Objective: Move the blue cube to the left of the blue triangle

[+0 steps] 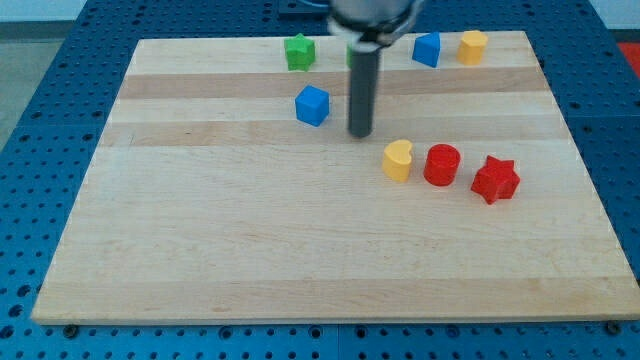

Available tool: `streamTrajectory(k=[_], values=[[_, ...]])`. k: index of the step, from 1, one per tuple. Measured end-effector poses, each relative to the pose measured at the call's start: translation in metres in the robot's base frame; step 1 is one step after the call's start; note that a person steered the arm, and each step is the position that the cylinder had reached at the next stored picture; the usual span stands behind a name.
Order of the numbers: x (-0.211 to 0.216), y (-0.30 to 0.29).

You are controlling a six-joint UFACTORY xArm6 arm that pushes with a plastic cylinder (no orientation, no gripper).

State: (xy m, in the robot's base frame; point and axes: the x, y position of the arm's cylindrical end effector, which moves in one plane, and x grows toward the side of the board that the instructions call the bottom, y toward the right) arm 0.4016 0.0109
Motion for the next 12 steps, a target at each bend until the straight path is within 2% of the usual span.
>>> streamTrajectory(k=[2, 5, 7, 10, 12], values=[[-0.015, -0.041], [-0.051, -0.053], [-0.054, -0.065], [-0.09, -0.036], [-0.092, 0.005]])
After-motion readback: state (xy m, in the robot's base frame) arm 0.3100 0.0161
